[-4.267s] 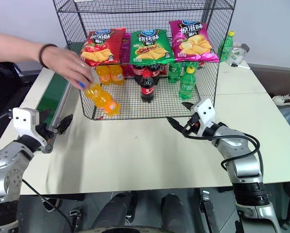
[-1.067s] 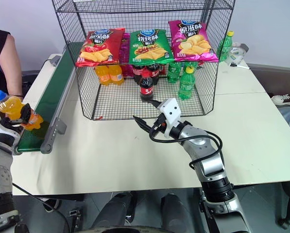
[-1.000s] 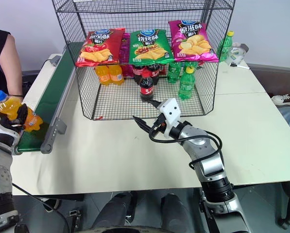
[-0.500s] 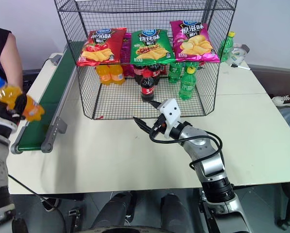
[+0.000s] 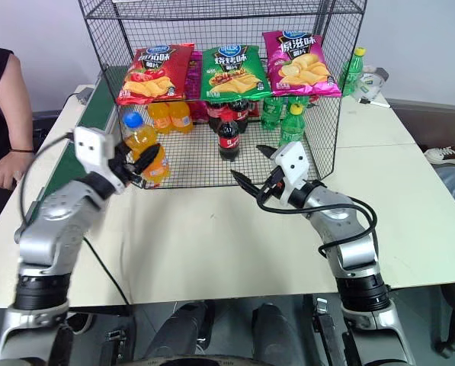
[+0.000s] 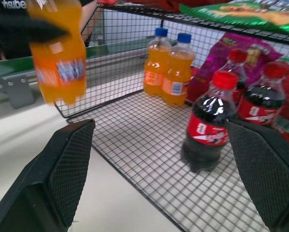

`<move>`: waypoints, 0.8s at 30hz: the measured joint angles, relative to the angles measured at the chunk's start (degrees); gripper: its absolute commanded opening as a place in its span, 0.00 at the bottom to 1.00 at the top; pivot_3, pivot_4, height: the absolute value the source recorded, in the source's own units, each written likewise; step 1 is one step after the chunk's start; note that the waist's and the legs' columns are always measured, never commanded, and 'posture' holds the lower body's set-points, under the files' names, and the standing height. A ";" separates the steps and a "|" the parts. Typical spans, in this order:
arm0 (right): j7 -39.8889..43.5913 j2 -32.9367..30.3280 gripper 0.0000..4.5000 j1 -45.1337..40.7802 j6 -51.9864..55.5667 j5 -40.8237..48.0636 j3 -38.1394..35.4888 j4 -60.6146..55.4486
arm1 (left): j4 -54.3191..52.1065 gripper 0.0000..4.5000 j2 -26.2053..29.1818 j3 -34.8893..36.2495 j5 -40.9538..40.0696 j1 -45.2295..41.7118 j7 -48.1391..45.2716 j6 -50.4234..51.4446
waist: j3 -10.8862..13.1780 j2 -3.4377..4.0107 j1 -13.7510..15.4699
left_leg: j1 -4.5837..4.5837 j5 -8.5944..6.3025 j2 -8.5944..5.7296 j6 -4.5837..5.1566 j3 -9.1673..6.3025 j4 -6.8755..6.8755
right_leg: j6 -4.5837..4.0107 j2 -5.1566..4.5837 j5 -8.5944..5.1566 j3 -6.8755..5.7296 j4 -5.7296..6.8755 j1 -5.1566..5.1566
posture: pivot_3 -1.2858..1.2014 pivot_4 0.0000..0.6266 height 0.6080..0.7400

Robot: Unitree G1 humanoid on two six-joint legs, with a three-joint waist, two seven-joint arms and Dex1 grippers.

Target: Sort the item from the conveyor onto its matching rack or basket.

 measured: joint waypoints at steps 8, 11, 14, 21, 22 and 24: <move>1.57 -2.27 1.00 1.86 2.86 1.90 -0.54 -2.83 | 30.15 0.50 -10.85 -2.83 10.50 -11.87 3.51 -19.71 | 0.02 -0.01 1.07 | -0.03 0.00 -0.06 0.01 -0.01 0.17 | 0.02 -0.02 0.01 -0.06 0.00 0.06 | 0.52 0.24 1.00; 1.46 -2.25 1.00 2.01 3.35 1.91 -0.45 -3.44 | 40.25 0.50 -12.42 -2.54 11.60 -16.66 4.37 -25.27 | 0.02 -0.02 1.15 | -0.03 0.00 -0.05 0.01 -0.01 0.17 | 0.03 -0.01 0.01 -0.07 0.00 0.05 | 0.52 0.24 1.00; 1.17 -2.24 1.00 2.14 3.46 1.91 -0.47 -4.24 | 48.24 0.50 -12.96 -2.39 12.43 -20.08 4.26 -29.88 | 0.02 -0.02 1.13 | -0.04 0.00 -0.06 0.01 0.00 0.17 | 0.04 0.01 0.01 -0.08 0.01 0.05 | 0.52 0.24 1.00; 0.49 -2.23 1.00 2.94 3.59 1.87 -0.48 -4.44 | 59.45 0.61 -13.18 -1.84 13.82 -24.05 4.90 -37.43 | 0.02 -0.03 1.08 | -0.03 0.00 -0.07 0.02 0.00 0.21 | 0.05 0.04 0.02 -0.08 0.10 0.05 | 0.52 0.24 1.00; 0.45 -2.23 1.00 2.97 3.59 1.87 -0.48 -4.47 | 60.00 0.73 -13.18 -1.69 13.78 -24.16 4.66 -37.85 | 0.02 -0.03 1.07 | -0.03 0.00 -0.07 0.02 0.00 0.21 | 0.05 0.04 0.01 -0.08 0.10 0.04 | 0.52 0.24 1.00; 0.40 -2.23 1.00 3.15 3.59 1.87 -0.48 -4.68 | 60.50 0.90 -13.17 -1.32 13.65 -24.26 3.81 -38.26 | 0.02 -0.03 1.06 | -0.03 0.00 -0.07 0.02 0.00 0.21 | 0.05 0.04 0.01 -0.08 0.11 0.04 | 0.52 0.24 1.00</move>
